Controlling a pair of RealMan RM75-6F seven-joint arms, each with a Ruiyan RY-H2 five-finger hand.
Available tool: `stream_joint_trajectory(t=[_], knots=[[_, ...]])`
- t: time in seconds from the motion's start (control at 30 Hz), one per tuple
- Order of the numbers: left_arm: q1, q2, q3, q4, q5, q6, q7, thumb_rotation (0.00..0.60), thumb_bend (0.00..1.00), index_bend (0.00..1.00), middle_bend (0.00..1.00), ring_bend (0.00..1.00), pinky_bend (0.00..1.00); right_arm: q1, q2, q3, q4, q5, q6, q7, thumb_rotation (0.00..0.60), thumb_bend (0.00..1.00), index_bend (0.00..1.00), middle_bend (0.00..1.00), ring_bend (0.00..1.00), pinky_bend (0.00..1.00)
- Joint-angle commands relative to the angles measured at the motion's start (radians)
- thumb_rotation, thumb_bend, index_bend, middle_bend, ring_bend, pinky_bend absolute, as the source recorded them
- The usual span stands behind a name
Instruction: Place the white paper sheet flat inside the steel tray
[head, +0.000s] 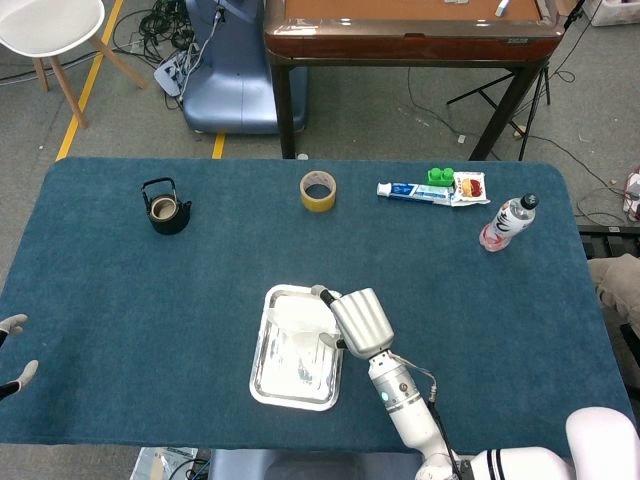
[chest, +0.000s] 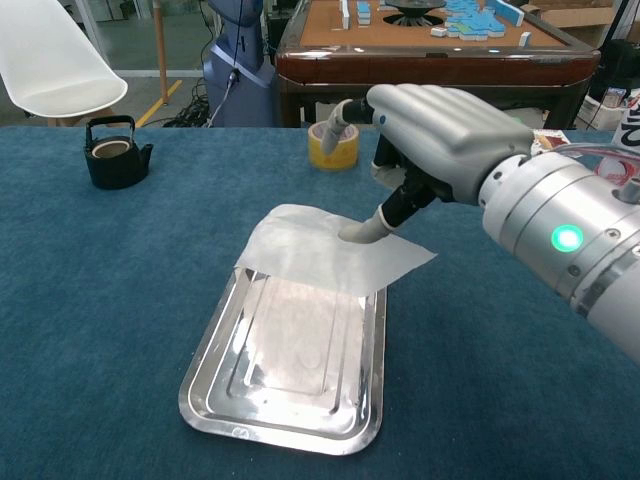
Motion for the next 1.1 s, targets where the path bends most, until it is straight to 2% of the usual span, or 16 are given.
stream_joint_trajectory(t=[0.03,1.1], knots=[[0.000,-0.001,0.000,0.001,0.000,0.000,-0.001,0.600,0.24,0.26,0.37,0.35,0.56,-0.001,0.006,-0.002,-0.007,-0.009,0.001,0.005,0.600,0.00,0.31,1.00,1.00,1.00],[0.002,0.001,0.000,-0.001,-0.001,0.002,-0.001,0.600,0.24,0.26,0.37,0.35,0.56,-0.015,0.044,-0.012,-0.050,-0.066,-0.002,0.053,0.600,0.00,0.31,1.00,1.00,1.00]])
